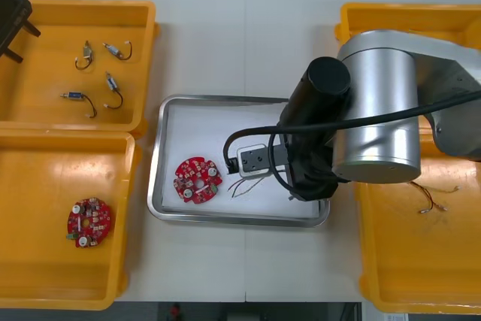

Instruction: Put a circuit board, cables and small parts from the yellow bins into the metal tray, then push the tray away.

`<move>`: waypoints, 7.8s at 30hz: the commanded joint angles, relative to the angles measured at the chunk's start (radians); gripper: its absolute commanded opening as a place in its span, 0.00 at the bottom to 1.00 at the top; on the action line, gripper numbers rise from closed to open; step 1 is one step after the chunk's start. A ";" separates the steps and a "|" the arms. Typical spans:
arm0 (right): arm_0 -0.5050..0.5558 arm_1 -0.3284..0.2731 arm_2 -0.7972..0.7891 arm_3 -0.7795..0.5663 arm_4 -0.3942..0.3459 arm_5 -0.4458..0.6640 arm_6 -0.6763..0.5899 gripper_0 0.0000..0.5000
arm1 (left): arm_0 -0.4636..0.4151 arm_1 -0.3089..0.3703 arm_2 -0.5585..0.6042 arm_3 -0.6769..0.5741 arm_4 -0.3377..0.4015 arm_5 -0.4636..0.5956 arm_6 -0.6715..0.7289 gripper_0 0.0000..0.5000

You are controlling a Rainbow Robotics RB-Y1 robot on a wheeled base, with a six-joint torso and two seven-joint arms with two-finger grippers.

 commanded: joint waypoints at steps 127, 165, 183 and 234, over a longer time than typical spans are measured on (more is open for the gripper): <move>0.026 0.102 -0.645 1.003 0.161 -0.004 -1.116 1.00 | -0.066 -0.004 -0.101 -0.133 0.062 0.103 -0.241 0.00; 0.098 0.148 -0.599 1.129 0.084 -0.157 -0.998 1.00 | 0.199 -0.638 -0.093 -0.587 -0.691 0.334 0.121 0.00; 0.124 0.148 -0.598 1.129 0.079 -0.165 -0.985 0.87 | 0.199 -0.744 -0.207 -0.411 -0.803 0.181 0.105 0.00; 0.123 -0.105 -0.803 0.667 -0.008 0.214 -0.482 0.00 | 0.201 -0.667 -0.185 -0.592 -0.725 0.310 0.086 0.90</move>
